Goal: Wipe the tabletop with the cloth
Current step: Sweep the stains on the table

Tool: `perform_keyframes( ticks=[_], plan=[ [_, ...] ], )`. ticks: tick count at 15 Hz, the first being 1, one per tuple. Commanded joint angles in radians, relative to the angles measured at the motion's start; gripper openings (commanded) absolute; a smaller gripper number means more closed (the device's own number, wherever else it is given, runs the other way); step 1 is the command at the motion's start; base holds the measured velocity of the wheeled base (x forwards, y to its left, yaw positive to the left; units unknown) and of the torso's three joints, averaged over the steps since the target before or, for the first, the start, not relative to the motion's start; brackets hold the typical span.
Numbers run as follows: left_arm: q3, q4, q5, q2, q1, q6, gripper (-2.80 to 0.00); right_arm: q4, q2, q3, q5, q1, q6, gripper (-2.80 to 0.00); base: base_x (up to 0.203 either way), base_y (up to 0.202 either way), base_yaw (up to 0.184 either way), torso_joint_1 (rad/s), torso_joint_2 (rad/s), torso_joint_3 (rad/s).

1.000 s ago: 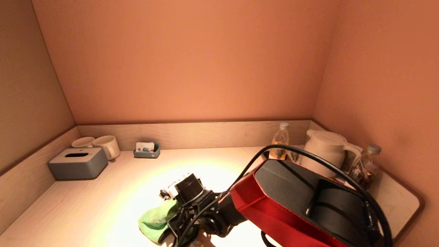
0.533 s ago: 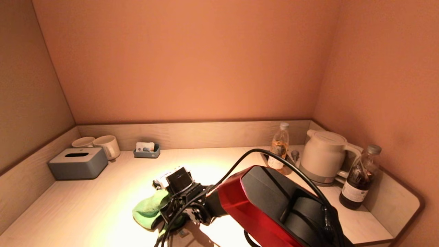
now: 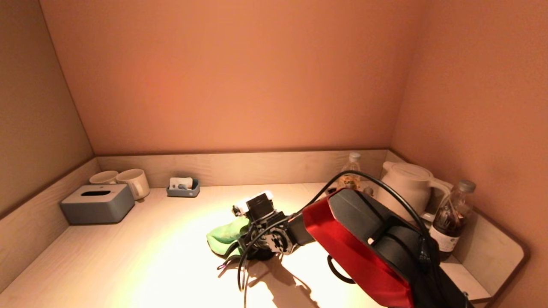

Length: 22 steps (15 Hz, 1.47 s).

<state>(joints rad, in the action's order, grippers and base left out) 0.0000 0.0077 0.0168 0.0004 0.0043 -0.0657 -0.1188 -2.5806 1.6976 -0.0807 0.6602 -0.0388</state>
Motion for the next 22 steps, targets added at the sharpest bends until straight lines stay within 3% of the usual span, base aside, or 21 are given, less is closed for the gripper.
perform_keyframes(
  ticks=[1, 8, 10, 15, 22],
  plan=[
    [0.0, 0.0, 0.0, 0.0, 0.0, 0.0, -2.8, -0.004, 0.053, -0.065, -0.001, -0.027, 0.0, -2.8, 0.0, 0.0, 0.0, 0.0, 0.0, 0.0],
    [0.0, 0.0, 0.0, 0.0, 0.0, 0.0, -2.8, -0.222, 0.251, -0.471, 0.013, -0.066, -0.024, -2.8, 0.0, 0.0, 0.0, 0.0, 0.0, 0.0],
    [0.0, 0.0, 0.0, 0.0, 0.0, 0.0, -2.8, -0.307, 0.268, -0.548, 0.013, -0.022, -0.034, -2.8, 0.0, 0.0, 0.0, 0.0, 0.0, 0.0],
    [0.0, 0.0, 0.0, 0.0, 0.0, 0.0, -2.8, -0.323, 0.243, -0.543, 0.013, 0.106, -0.035, -2.8, 0.0, 0.0, 0.0, 0.0, 0.0, 0.0],
    [0.0, 0.0, 0.0, 0.0, 0.0, 0.0, -2.8, -0.305, 0.14, -0.387, 0.003, 0.292, -0.031, -2.8, 0.0, 0.0, 0.0, 0.0, 0.0, 0.0]
  ],
)
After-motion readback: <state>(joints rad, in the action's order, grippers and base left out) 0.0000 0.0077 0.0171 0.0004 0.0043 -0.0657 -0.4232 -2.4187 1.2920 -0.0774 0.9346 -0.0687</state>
